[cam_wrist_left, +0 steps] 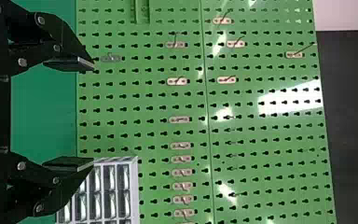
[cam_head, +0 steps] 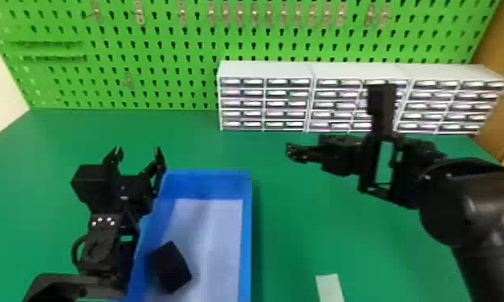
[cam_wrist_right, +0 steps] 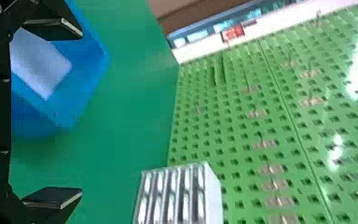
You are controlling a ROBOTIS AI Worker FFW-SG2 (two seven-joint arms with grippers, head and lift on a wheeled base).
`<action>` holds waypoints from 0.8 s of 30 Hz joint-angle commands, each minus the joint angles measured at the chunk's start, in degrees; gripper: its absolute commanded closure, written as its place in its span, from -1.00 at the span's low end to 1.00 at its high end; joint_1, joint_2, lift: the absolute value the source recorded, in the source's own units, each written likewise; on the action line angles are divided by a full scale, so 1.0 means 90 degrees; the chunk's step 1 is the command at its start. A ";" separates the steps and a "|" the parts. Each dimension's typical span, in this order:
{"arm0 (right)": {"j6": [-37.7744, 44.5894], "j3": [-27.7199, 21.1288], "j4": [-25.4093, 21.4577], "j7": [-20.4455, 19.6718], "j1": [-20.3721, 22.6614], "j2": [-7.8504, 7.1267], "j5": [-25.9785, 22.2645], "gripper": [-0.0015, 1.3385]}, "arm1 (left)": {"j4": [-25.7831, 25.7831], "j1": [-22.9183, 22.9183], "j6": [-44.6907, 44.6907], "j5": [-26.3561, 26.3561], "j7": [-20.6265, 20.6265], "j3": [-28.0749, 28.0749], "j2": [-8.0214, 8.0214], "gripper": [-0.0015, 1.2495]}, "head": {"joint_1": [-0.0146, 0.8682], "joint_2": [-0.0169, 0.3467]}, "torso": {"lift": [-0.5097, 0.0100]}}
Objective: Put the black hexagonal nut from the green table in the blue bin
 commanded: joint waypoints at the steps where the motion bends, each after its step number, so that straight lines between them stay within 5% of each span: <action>1: -0.0008 -0.0509 -0.0198 0.0000 0.0178 0.0060 0.0305 -0.82 | -0.0002 0.0001 0.0000 0.0000 0.0000 -0.0008 0.0000 -0.16 | 0.52 -0.59 | 0.59; 14: -0.0223 -0.1564 -0.0530 -0.0039 0.0529 0.0275 0.0705 -0.82 | -0.0002 0.0040 0.0010 0.0000 0.0000 -0.0028 0.0000 -0.16 | 0.52 -0.59 | 0.59; 24: -0.1014 -0.1876 -0.0833 -0.1084 0.0979 0.0402 0.0451 -0.81 | -0.0002 0.0040 0.0010 0.0010 0.0000 -0.0038 0.0000 -0.16 | 0.52 -0.59 | 0.59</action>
